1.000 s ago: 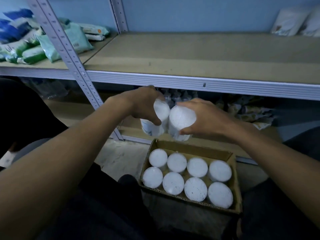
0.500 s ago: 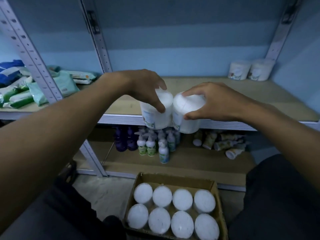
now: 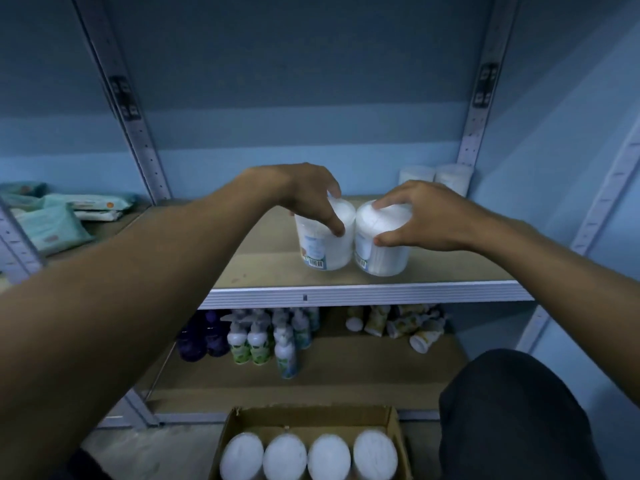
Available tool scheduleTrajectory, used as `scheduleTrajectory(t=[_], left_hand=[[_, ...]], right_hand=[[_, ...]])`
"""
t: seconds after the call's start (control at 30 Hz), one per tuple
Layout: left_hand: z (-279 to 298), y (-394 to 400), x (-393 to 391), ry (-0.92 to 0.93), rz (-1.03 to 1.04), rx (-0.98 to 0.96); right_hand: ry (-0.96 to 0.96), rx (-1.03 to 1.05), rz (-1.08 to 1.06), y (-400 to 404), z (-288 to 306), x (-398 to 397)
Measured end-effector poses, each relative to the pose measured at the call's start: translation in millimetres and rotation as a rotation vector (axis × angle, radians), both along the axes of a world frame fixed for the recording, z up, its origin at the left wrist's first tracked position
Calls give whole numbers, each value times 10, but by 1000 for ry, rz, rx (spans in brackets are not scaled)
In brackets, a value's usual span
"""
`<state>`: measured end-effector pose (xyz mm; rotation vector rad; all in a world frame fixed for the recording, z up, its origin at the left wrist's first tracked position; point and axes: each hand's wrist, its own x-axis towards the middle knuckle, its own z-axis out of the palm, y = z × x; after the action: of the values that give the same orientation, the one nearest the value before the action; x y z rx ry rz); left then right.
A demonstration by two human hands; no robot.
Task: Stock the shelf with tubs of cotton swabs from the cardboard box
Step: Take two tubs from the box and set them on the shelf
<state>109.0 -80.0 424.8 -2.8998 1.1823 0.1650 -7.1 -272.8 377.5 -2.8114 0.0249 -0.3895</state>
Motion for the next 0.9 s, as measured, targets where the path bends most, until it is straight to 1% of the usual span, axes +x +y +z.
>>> scheduleTrajectory(t=[0.2,0.47,0.77,0.9], left_hand=[[-181,-294,116,60,7,24],[-353,-442,203,94,24,35],[-439,-417,246,46,-18,22],[-427,-395,165,2,-53,-22]], right_hand=[[22,23,-31,-202,-131,27],[76,52,-70,-305,-287,109],[128,49,-104,-270,-321,144],[67,-38,-132,-151,-316,112]])
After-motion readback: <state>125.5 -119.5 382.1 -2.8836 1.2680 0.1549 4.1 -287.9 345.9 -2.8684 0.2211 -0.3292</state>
